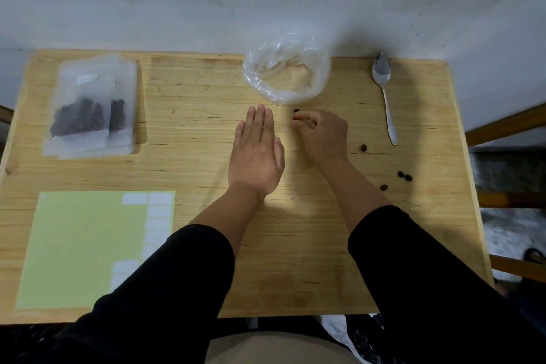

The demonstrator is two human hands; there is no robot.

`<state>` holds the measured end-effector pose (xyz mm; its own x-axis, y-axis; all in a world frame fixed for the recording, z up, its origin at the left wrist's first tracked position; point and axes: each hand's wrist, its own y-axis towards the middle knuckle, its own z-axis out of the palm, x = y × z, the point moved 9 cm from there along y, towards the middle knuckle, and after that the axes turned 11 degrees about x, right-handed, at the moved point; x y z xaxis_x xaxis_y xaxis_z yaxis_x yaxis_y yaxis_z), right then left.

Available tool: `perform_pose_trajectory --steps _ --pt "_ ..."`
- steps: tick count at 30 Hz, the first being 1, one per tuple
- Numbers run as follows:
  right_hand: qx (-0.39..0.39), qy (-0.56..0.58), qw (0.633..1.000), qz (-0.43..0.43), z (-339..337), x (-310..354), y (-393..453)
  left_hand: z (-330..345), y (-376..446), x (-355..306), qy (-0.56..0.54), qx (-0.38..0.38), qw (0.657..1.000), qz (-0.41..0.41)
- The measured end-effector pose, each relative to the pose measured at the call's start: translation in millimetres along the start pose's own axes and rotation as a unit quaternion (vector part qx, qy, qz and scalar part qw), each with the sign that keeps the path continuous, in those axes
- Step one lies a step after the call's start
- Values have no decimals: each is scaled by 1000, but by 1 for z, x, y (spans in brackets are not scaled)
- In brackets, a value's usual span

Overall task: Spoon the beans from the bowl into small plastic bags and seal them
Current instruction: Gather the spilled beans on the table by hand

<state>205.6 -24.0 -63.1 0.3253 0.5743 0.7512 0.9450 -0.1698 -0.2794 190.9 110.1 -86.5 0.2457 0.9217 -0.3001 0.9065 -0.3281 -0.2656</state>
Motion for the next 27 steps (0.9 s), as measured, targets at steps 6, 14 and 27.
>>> perform_pose_trajectory --steps 6,14,27 --pt "8 -18 1000 9 3 4 -3 -1 0 0 -3 5 1000 -3" --pt "32 400 909 114 -2 -19 -19 -2 -1 0 -18 2 1000 -1" --pt "-13 25 999 44 -9 1 13 -1 0 -1 -2 5 1000 0"
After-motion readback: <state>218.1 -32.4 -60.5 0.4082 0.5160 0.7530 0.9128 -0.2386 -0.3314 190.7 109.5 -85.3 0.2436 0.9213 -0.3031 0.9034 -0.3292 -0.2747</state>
